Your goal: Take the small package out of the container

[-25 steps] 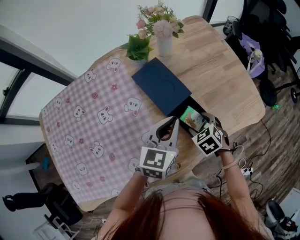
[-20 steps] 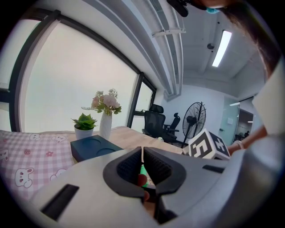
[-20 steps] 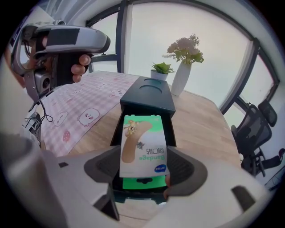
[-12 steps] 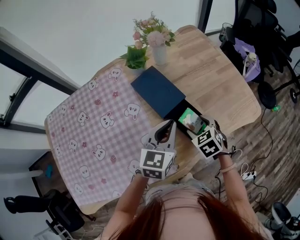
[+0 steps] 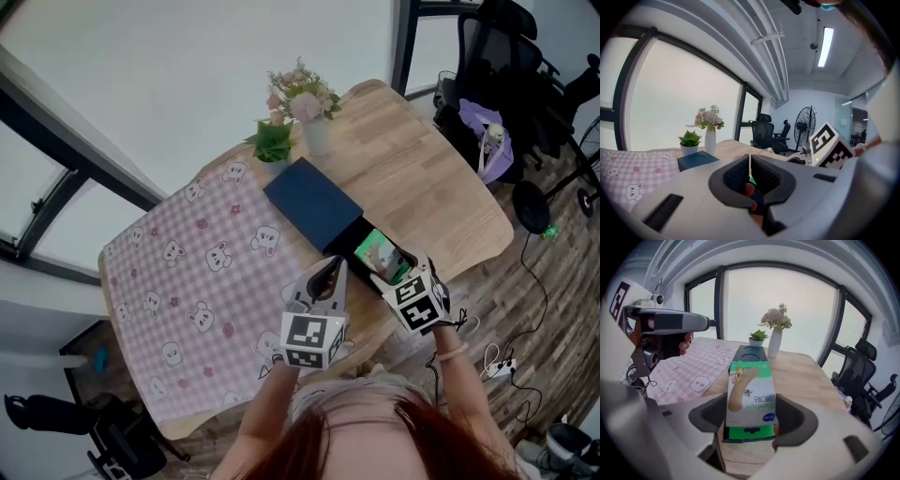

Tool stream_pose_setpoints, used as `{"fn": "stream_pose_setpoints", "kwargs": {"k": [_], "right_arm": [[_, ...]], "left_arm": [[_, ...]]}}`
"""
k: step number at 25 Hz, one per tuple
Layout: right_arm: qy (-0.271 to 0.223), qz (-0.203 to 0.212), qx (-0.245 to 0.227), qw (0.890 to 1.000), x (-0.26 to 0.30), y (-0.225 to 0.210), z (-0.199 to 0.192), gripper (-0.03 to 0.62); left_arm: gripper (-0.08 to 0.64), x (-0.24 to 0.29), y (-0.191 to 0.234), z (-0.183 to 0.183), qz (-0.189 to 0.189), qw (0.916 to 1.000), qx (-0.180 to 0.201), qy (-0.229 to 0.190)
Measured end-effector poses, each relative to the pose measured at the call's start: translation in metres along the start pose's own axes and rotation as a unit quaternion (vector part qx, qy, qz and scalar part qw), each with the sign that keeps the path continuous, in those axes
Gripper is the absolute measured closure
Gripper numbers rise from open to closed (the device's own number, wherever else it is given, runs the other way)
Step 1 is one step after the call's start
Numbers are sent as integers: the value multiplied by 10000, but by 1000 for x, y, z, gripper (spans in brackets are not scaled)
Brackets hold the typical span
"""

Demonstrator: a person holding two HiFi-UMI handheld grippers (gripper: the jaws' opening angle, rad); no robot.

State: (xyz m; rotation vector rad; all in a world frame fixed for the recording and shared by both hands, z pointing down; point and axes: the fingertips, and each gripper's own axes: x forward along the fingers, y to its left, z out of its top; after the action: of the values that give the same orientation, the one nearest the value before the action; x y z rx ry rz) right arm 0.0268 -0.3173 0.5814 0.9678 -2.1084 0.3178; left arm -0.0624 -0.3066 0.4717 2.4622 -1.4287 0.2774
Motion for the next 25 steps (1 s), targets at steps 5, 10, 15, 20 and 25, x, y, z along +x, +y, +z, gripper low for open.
{"fn": "stream_pose_setpoints", "kwargs": {"k": [5,10,15,20,25], "right_arm": [[-226,-20,158,9996,-19,1,4,272],[-429,-61,283,9987,-35,-1,8,272],[-654,-123,382,9970,-58,1,9,272],[-919,-226,416,9946,-79,1,11,272],[-1274,-343,459,9902,-101,1,19,272]], "left_arm": [[543,-10,-9,9,-4,9999,12,-130],[543,-17,-16,17,35,9998,35,-218],[543,-29,-29,24,88,9995,185,-258],[543,-38,-39,26,201,9987,380,-255],[543,-50,-51,32,166,9985,398,-340]]}}
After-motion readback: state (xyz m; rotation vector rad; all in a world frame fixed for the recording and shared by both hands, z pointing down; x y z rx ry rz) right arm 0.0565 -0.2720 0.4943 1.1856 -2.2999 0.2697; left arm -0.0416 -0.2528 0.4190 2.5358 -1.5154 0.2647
